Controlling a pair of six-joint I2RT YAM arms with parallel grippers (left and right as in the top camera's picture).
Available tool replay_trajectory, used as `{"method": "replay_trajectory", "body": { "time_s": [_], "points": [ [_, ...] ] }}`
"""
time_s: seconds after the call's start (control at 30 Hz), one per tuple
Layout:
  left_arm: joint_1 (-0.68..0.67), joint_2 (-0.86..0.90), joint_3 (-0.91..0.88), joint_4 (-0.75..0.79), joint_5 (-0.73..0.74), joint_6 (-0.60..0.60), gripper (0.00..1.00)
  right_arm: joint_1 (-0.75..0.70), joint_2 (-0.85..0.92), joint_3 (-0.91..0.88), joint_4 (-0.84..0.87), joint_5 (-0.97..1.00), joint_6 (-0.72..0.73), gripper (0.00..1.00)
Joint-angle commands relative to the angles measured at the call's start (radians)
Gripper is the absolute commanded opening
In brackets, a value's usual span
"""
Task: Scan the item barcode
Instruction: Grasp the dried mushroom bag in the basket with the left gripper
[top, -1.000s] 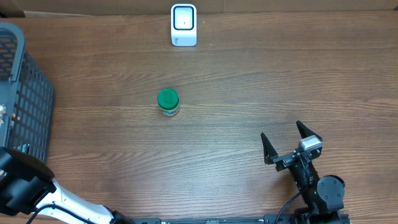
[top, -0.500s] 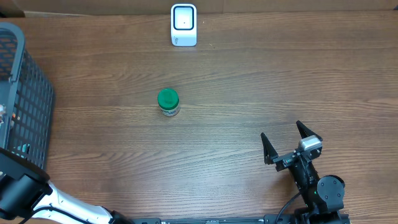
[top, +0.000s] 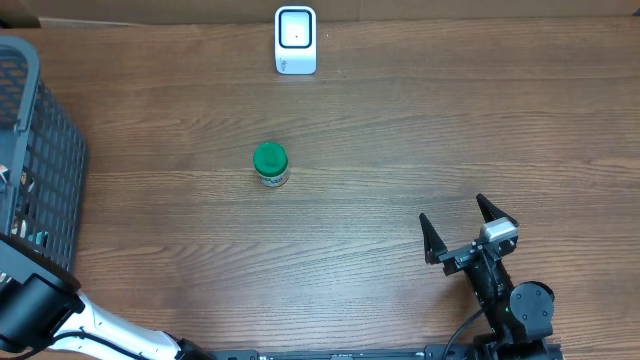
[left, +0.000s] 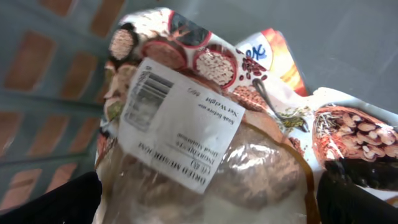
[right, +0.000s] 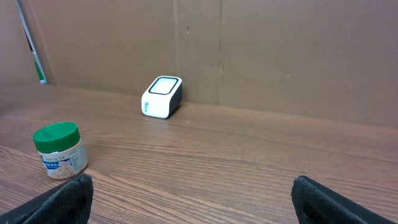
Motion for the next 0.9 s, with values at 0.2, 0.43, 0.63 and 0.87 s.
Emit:
{"method": "replay_trajectory", "body": {
  "time_s": [0.2, 0.43, 0.63, 0.87],
  "points": [
    [-0.001, 0.07, -0.058, 0.045, 0.048, 0.026, 1.0, 0.003, -0.01, -0.011, 0.005, -0.005, 0.004, 1.0],
    [-0.002, 0.122, -0.058, 0.031, 0.077, 0.022, 0.98, 0.003, -0.01, -0.011, 0.005, -0.005, 0.004, 1.0],
    [-0.003, 0.122, -0.056, 0.03, 0.078, 0.021, 0.64, 0.003, -0.01, -0.011, 0.005, -0.005, 0.004, 1.0],
    [-0.003, 0.113, -0.055, 0.016, 0.078, -0.063, 0.23, 0.003, -0.01, -0.011, 0.005, -0.005, 0.004, 1.0]
  ]
}}
